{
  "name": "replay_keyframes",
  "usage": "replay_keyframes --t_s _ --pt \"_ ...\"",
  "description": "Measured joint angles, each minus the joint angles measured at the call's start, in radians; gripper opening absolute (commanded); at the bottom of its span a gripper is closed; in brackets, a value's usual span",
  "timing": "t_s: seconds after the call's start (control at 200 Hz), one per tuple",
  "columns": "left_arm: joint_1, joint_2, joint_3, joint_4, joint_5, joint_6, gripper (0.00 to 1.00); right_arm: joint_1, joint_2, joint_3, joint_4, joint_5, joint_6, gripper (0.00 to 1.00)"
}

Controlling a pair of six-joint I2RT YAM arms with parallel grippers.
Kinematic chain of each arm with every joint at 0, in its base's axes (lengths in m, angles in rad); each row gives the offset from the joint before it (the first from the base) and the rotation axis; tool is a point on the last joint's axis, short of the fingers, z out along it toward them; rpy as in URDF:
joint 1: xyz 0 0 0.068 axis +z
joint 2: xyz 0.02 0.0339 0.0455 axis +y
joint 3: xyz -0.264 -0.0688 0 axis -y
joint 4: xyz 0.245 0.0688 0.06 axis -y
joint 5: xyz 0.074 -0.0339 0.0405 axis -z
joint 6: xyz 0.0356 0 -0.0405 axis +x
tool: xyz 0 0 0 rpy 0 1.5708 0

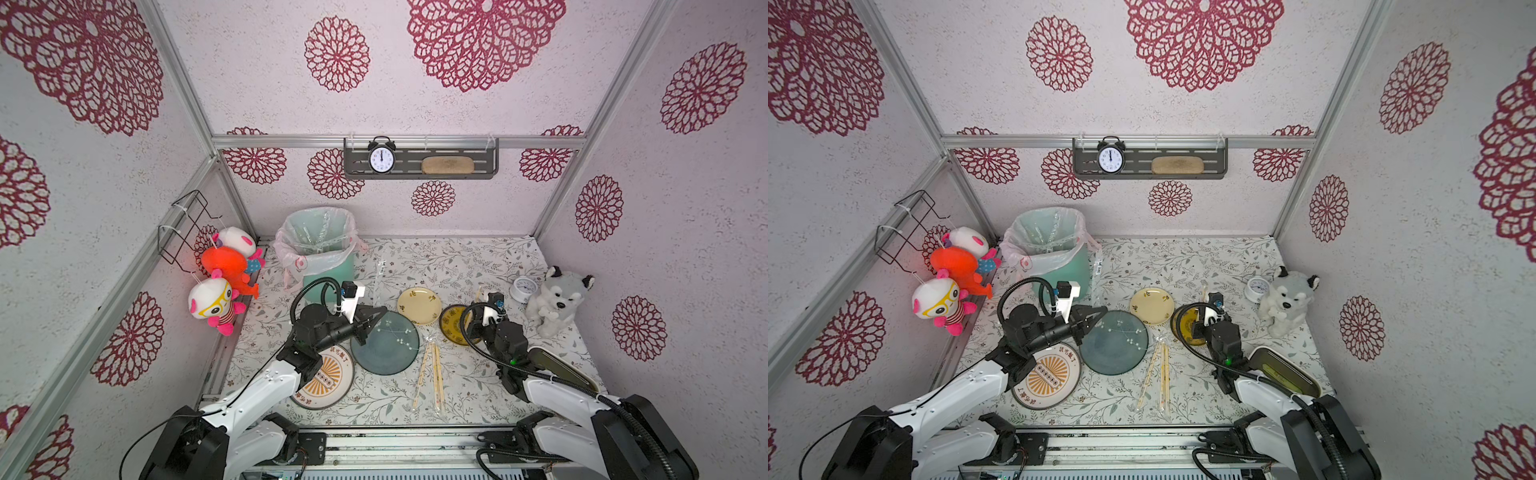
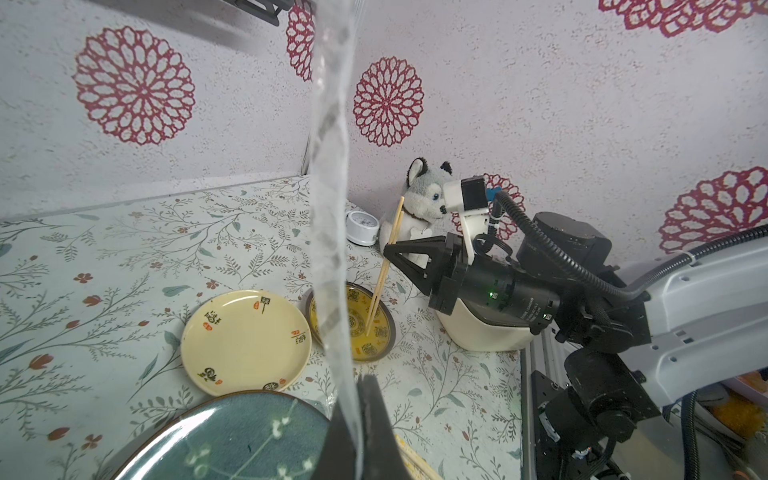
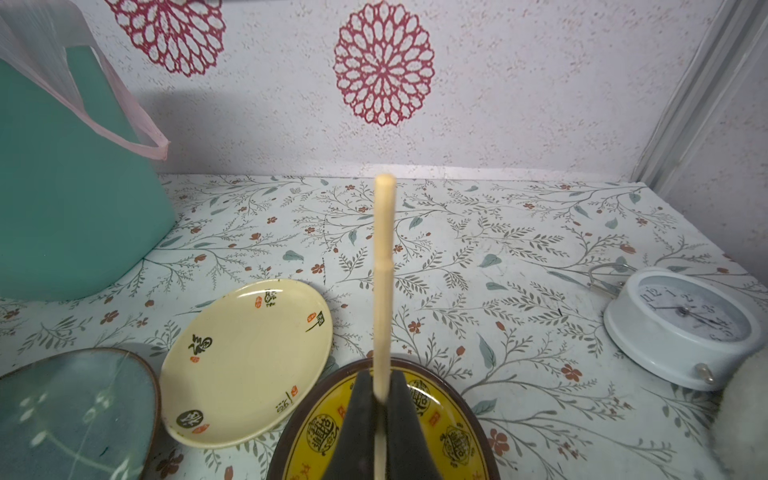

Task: Remove the packaging of disposable chopsticks
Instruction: Place the disposable chopsticks on the plate.

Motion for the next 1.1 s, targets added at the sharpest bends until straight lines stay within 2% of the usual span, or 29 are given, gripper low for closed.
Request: replay_keyframes --t_s 0.15,0.415,0.505,0.63,0.766,0.881,1.101 --pt "0.000 0.011 0.000 0.000 0.002 0.000 0.00 0.000 0.035 -0.001 0.050 -0.004 0.000 0.00" --pt "0.000 -0.005 0.005 -0.024 -0.034 0.014 0.00 -0.002 0.018 0.039 -0.043 -0.001 0.012 0.00" --pt "0.011 -0.024 0.044 -0.093 -0.085 0.026 0.00 -0.002 0.014 0.155 -0.233 0.001 0.026 0.00" --pt "0.047 -0.077 0.113 -0.169 -0.145 0.027 0.00 -0.002 0.016 0.413 -0.540 0.003 0.053 0.00" --pt "0.077 -0.124 0.160 -0.216 -0.156 0.026 0.00 -0.006 0.043 0.639 -0.853 0.022 0.087 0.00" --pt "0.079 -0.122 0.167 -0.246 -0.143 0.026 0.00 -0.023 0.163 0.797 -1.104 0.019 0.112 0.00" --pt "0.079 -0.112 0.167 -0.341 -0.109 0.033 0.00 -0.039 0.464 0.938 -1.466 -0.017 0.111 0.00"
